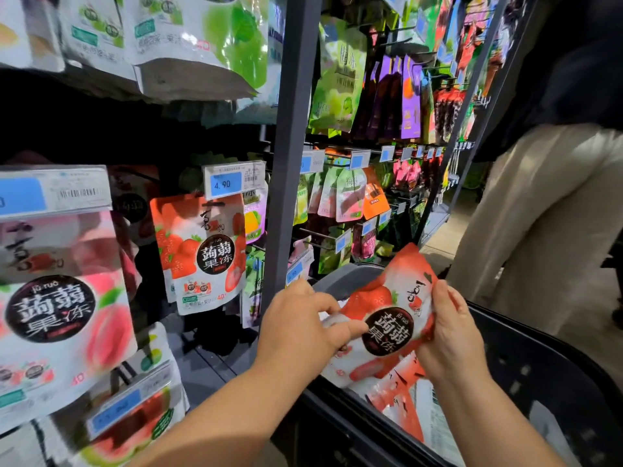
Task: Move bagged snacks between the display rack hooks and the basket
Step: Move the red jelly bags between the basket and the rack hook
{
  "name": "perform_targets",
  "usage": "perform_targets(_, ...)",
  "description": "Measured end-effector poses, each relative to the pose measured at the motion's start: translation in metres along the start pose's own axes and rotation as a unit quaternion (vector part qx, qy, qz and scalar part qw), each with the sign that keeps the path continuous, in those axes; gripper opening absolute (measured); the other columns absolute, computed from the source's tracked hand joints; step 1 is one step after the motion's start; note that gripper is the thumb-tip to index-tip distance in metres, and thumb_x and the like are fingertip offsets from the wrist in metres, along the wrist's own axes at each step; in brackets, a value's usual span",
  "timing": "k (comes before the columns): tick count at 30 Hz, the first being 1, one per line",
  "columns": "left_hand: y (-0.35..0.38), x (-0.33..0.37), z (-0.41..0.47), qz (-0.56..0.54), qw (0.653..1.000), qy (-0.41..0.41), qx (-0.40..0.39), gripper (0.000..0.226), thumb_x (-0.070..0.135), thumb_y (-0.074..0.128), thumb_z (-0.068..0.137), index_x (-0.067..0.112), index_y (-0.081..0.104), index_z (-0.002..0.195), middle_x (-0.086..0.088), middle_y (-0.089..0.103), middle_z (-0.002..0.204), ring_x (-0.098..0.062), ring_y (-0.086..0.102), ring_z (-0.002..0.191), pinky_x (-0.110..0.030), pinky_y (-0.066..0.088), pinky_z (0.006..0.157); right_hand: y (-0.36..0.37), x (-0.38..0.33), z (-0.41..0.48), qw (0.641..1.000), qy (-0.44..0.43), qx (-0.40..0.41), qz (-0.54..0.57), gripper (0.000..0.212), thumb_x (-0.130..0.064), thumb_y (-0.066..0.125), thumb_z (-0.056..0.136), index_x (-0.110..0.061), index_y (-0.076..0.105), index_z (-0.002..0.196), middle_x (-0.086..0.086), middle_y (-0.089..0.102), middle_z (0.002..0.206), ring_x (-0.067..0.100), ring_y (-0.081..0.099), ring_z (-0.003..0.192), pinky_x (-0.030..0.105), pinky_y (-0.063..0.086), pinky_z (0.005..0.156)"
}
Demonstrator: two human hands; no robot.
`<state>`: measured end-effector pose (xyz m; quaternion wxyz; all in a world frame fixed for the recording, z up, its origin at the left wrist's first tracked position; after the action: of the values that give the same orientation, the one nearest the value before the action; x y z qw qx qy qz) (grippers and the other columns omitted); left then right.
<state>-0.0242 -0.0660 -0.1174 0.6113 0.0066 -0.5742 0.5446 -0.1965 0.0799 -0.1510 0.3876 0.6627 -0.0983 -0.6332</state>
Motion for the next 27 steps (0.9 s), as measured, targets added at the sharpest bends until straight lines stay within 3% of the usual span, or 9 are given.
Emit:
perform_targets(4, 0.027, 0.0, -0.006, -0.116, 0.986, -0.019, -0.116, 0.039, 0.049, 0.086, 0.065, 0.031, 0.062, 0.089, 0.015, 0.06, 0.099, -0.004, 0.057, 0.091, -0.021, 0.046, 0.083, 0.003, 0.003, 0.001, 0.999, 0.031, 0.005, 0.006, 0.012, -0.018, 0.052, 0.099, -0.013, 0.055, 0.088, 0.004, 0.074, 0.069, 0.013, 0.071, 0.06, 0.03, 0.06, 0.056)
perform_targets(6, 0.039, -0.004, -0.009, -0.134, 0.978, -0.043, -0.152, 0.039, 0.043, 0.087, 0.066, 0.039, 0.06, 0.094, 0.015, 0.067, 0.092, -0.001, 0.062, 0.084, -0.015, 0.048, 0.073, 0.006, 0.005, 0.001, 0.999, 0.031, 0.003, -0.01, 0.017, -0.016, 0.05, 0.101, -0.011, 0.055, 0.086, 0.004, 0.073, 0.067, 0.012, 0.07, 0.058, 0.029, 0.06, 0.054)
perform_targets(11, 0.041, -0.021, -0.002, -0.159, 0.978, -0.079, -0.113, 0.024, 0.031, 0.086, 0.07, 0.028, 0.066, 0.085, 0.008, 0.071, 0.085, -0.009, 0.066, 0.08, -0.023, 0.052, 0.071, 0.002, 0.015, 0.014, 0.997, 0.064, -0.026, -0.016, 0.017, -0.026, 0.048, 0.101, -0.015, 0.057, 0.092, 0.001, 0.07, 0.069, 0.009, 0.067, 0.058, 0.025, 0.059, 0.058)
perform_targets(14, 0.045, -0.044, -0.005, -0.255, 0.953, -0.145, -0.08, 0.019, 0.019, 0.086, 0.072, 0.022, 0.069, 0.08, 0.006, 0.073, 0.076, -0.011, 0.068, 0.071, -0.027, 0.054, 0.069, -0.021, 0.027, 0.033, 0.986, 0.079, -0.033, -0.142, 0.017, -0.036, 0.055, 0.098, -0.019, 0.057, 0.095, 0.001, 0.068, 0.077, 0.012, 0.064, 0.067, 0.026, 0.054, 0.063)
perform_targets(16, 0.041, -0.061, -0.006, -0.285, 0.942, -0.171, -0.038, 0.017, 0.014, 0.084, 0.073, 0.019, 0.07, 0.081, 0.003, 0.073, 0.076, -0.013, 0.067, 0.069, -0.023, 0.051, 0.062, -0.047, 0.039, 0.048, 0.929, 0.053, -0.03, -0.365, 0.01, -0.032, 0.062, 0.096, -0.023, 0.06, 0.1, 0.009, 0.07, 0.102, 0.018, 0.065, 0.089, 0.034, 0.051, 0.079)
perform_targets(18, 0.036, -0.075, -0.005, -0.309, 0.933, -0.186, -0.002, 0.016, 0.012, 0.083, 0.074, 0.017, 0.071, 0.084, 0.002, 0.074, 0.077, -0.017, 0.068, 0.072, -0.023, 0.051, 0.062, -0.073, 0.056, 0.054, 0.832, 0.057, -0.041, -0.55, 0.017, -0.028, 0.069, 0.091, -0.024, 0.061, 0.106, 0.006, 0.068, 0.112, 0.017, 0.063, 0.096, 0.026, 0.048, 0.076)
perform_targets(20, 0.037, -0.088, -0.006, -0.337, 0.919, -0.203, 0.018, 0.018, 0.011, 0.083, 0.074, 0.016, 0.071, 0.087, -0.001, 0.075, 0.082, -0.024, 0.071, 0.08, -0.035, 0.057, 0.074, -0.097, 0.073, 0.054, 0.78, 0.106, -0.052, -0.614, 0.031, -0.026, 0.073, 0.088, -0.024, 0.06, 0.117, 0.002, 0.064, 0.12, 0.015, 0.061, 0.1, 0.022, 0.046, 0.071)
perform_targets(23, 0.042, -0.1, -0.01, -0.353, 0.911, -0.214, 0.024, 0.023, 0.015, 0.083, 0.075, 0.017, 0.072, 0.095, -0.003, 0.076, 0.091, -0.028, 0.071, 0.09, -0.049, 0.056, 0.088, -0.117, 0.087, 0.05, 0.704, 0.155, -0.082, -0.688, 0.054, -0.03, 0.078, 0.082, -0.025, 0.056, 0.131, 0.0, 0.057, 0.133, 0.018, 0.056, 0.117, 0.024, 0.043, 0.089)
perform_targets(27, 0.048, -0.109, -0.011, -0.369, 0.903, -0.217, 0.024, 0.025, 0.018, 0.083, 0.077, 0.017, 0.072, 0.099, -0.002, 0.077, 0.094, -0.027, 0.072, 0.092, -0.05, 0.055, 0.09, -0.12, 0.094, 0.047, 0.687, 0.17, -0.085, -0.702, 0.073, -0.029, 0.082, 0.078, -0.025, 0.048, 0.143, 0.003, 0.052, 0.142, 0.019, 0.052, 0.123, 0.022, 0.039, 0.088)
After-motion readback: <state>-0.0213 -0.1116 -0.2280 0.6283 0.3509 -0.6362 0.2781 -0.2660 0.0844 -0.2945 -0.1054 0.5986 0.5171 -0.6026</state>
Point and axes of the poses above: each hand's wrist, its own z-axis towards the middle knuckle, its own y-axis out of the palm, x = y × z, the point moved 10 cm from there along z, towards the middle knuckle
